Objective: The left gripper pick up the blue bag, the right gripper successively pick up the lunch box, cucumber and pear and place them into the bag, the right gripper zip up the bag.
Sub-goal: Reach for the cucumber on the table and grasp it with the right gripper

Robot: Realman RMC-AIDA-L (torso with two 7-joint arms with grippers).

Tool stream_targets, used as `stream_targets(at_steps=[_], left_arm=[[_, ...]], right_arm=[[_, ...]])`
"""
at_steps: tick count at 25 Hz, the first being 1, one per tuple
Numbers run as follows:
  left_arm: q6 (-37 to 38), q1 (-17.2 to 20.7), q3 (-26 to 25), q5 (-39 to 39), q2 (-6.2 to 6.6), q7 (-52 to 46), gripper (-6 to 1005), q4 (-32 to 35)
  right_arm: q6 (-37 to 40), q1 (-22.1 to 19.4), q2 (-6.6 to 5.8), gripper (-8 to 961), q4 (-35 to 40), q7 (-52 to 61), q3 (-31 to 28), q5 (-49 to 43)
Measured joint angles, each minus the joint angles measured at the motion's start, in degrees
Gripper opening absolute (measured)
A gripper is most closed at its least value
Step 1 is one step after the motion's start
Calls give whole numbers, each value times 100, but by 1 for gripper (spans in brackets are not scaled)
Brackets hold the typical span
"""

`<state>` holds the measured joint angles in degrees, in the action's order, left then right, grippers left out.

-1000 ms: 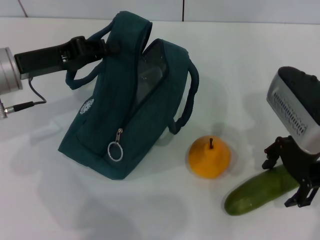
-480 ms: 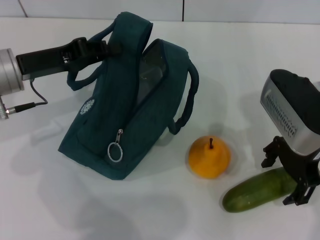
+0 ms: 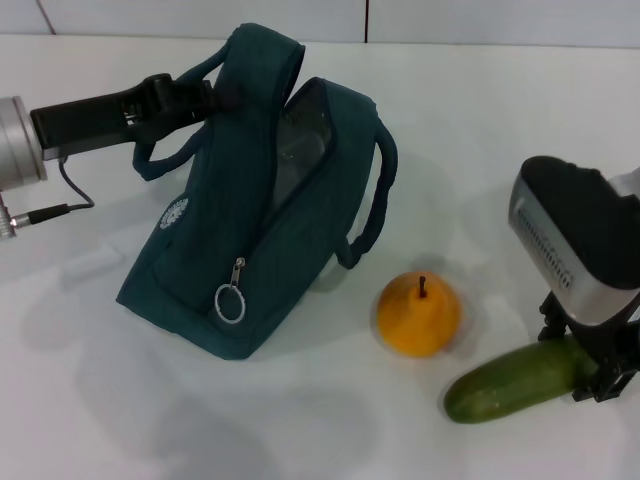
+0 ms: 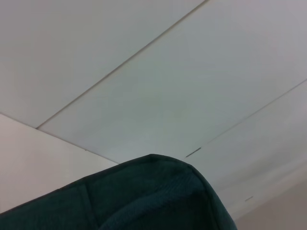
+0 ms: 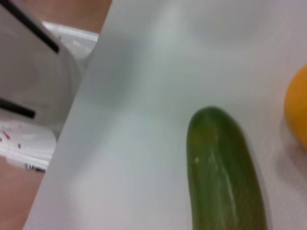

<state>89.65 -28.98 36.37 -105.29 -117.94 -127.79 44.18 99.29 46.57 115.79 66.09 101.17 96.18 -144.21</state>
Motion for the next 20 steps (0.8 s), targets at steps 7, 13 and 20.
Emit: stream_targets(at_steps=[7,13,20], left_arm=[[1,3,2,0,7,-8,73,3],[17,-11,2,0,28,-24,74,3],[19,-25,2,0,43,-27,74,3]], right_arm=[[-66,14,6,630,-1,42,138,-20],[-113,25,-8,592,0,61,141,-24],[-187,47,-22,555,-66,78,97,-64]])
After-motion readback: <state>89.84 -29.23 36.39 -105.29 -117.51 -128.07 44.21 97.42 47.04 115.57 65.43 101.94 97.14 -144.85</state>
